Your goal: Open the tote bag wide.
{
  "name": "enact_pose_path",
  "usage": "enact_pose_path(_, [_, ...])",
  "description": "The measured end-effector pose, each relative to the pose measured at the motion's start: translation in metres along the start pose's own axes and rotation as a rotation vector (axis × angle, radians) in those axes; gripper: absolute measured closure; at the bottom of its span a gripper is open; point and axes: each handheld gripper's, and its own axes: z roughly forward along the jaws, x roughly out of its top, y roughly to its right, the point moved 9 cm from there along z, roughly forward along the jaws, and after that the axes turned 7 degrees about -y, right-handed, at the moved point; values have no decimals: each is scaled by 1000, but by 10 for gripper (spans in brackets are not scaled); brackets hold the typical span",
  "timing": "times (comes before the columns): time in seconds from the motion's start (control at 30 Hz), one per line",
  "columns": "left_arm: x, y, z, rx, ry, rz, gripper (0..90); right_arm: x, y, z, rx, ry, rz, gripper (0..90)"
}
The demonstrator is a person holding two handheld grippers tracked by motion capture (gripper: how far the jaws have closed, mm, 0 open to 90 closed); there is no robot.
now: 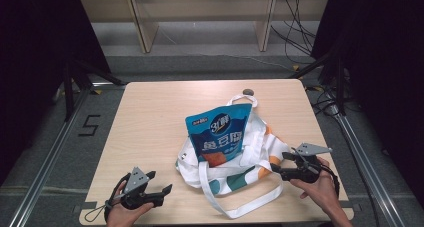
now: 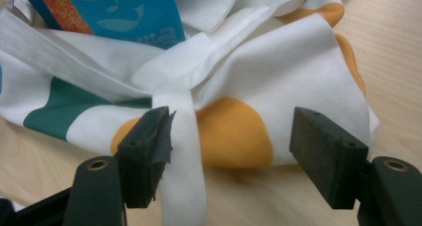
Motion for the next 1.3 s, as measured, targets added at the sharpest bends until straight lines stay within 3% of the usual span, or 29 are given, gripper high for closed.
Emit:
enact_pose_path(0.03, [-2,-1,-1,5,-15,11,223,-3,2,-2,-21,-15,-15,327])
enact_pose_path(0.07, [-2,-1,0,11,-15,7,217,-5,-3,-2,6,-19,23,326])
enact_pose_path(0.1, [-2,-1,0,10,-18,9,205,-5,-1,-3,1,-5,-6,322])
enact_pose_path(0.17, [-3,1,0,11,-25,15,183,-9,-7,-4,25,-11,18,309])
enact_pose_path(0.2, [-3,1,0,9,-22,12,183,-12,-5,-4,-6,-26,6,308])
enact_pose_path(0.27, [-3,2,1,5,-24,16,181,-17,-11,-4,21,-31,16,300])
enact_pose_path(0.3, [-2,3,1,2,-18,21,178,-19,-11,-6,18,-42,-6,293])
enact_pose_path(0.33, [-3,3,1,8,-27,15,175,-21,-16,-6,32,-40,15,290])
enact_pose_path(0.43, [-3,3,2,5,-25,27,163,-26,-14,-8,4,-45,-31,286])
enact_pose_path(0.5, [-4,3,2,11,-27,15,161,-29,-18,-9,17,-46,-3,285])
enact_pose_path(0.53, [-3,3,2,6,-23,13,160,-30,-14,-9,3,-50,-50,286])
enact_pose_path(0.57, [-4,3,2,7,-23,13,160,-34,-14,-10,-10,-64,-15,285])
enact_pose_path(0.63, [-4,3,2,3,-22,14,160,-36,-11,-11,-15,-53,-42,285])
enact_pose_path(0.67, [-4,3,2,12,-27,20,160,-39,-10,-12,-25,-67,-27,285])
enact_pose_path(0.7, [-4,3,2,12,-27,21,160,-42,-12,-13,6,-76,-31,286])
enact_pose_path(0.8, [-3,3,4,6,-16,11,160,-47,-14,-16,-4,-80,19,285])
enact_pose_path(0.83, [-3,4,4,6,-15,8,160,-47,-11,-14,-11,-63,-16,285])
enact_pose_path(0.87, [-3,3,4,9,-19,14,160,-51,-11,-15,-23,-85,6,285])
enact_pose_path(0.97, [-4,2,4,14,-28,22,160,-53,-11,-17,-21,-82,1,285])
enact_pose_path(1.0, [-5,2,4,12,-30,21,160,-53,-8,-17,-31,-87,-32,285])
enact_pose_path(1.03, [-4,2,5,10,-29,22,160,-53,-8,-17,-34,-87,-34,285])
enact_pose_path(1.07, [-4,2,5,9,-28,23,160,-53,-10,-16,-34,-85,-1,285])
enact_pose_path(1.1, [-5,2,5,11,-30,23,160,-53,-5,-18,-51,-85,-51,284])
enact_pose_path(1.13, [-5,2,5,9,-31,23,160,-53,-9,-17,-45,-89,-5,284])
enact_pose_path(1.17, [-4,2,4,13,-29,22,160,-52,-5,-17,-49,-83,-53,284])
enact_pose_path(1.2, [-4,0,4,13,-30,46,160,-53,-6,-18,-48,-89,-42,284])
enact_pose_path(1.23, [-4,0,4,16,-29,42,160,-52,-8,-16,-18,-78,-35,284])
enact_pose_path(1.27, [-4,1,5,14,-21,28,160,-53,-12,-16,-14,-78,8,283])
enact_pose_path(1.3, [-5,1,5,13,-31,18,160,-52,-10,-17,-29,-80,-11,284])
